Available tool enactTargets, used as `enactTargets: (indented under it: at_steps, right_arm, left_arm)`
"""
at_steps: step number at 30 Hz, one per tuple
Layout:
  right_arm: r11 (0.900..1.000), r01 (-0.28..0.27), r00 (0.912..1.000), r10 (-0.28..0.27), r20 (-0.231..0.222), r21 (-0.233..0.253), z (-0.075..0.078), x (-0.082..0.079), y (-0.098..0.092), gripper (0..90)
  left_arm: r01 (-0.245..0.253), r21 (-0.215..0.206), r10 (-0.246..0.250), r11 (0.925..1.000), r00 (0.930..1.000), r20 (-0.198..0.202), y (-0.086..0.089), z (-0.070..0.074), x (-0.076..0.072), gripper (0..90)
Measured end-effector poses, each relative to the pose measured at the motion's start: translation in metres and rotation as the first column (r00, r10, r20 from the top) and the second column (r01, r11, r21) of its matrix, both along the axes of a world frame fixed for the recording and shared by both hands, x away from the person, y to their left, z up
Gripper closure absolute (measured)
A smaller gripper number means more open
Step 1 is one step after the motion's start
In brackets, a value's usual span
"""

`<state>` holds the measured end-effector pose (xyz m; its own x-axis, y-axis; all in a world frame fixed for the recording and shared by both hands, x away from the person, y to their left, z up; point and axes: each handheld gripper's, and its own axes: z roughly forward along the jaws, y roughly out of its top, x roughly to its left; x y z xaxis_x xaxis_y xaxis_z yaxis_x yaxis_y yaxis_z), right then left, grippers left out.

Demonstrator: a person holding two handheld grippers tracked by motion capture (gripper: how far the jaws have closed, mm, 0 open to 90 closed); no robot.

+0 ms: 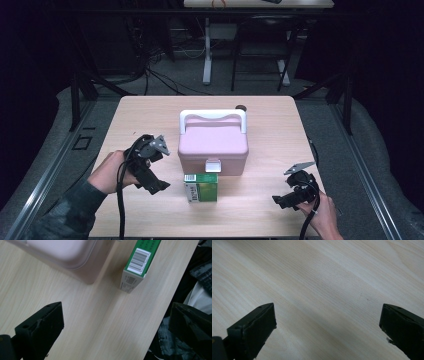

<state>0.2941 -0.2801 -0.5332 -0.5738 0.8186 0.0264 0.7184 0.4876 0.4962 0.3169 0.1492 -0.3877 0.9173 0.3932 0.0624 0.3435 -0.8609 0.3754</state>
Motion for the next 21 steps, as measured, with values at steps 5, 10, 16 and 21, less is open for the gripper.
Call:
enactTargets:
  at_steps: [5,10,16,21]
  right_arm:
    - [1.0,0.0,1.0,0.0,-0.006,0.008,0.0,-0.001,0.0,0.1]
    - [1.0,-0.005,1.0,0.005,-0.008,0.006,0.0,-0.001,0.001,0.0]
    - [1.0,-0.009,0.9999,0.009,-0.008,0.006,-0.001,0.0,0.001,0.0]
    - [1.0,-0.01,0.9999,0.01,-0.002,0.006,-0.001,-0.001,0.002,0.0]
  left_arm:
    - [0.048,0.02,-0.048,0.9987,0.9988,-0.008,-0.019,0.001,0.0,0.0]
    - [0.094,0.054,-0.093,0.9941,0.9956,-0.01,-0.039,0.002,-0.001,0.0]
    - [0.151,0.087,-0.149,0.9847,0.9886,-0.023,-0.057,-0.001,-0.001,0.0]
    - [0.197,0.118,-0.195,0.9733,0.9803,-0.032,-0.076,-0.005,-0.004,0.0]
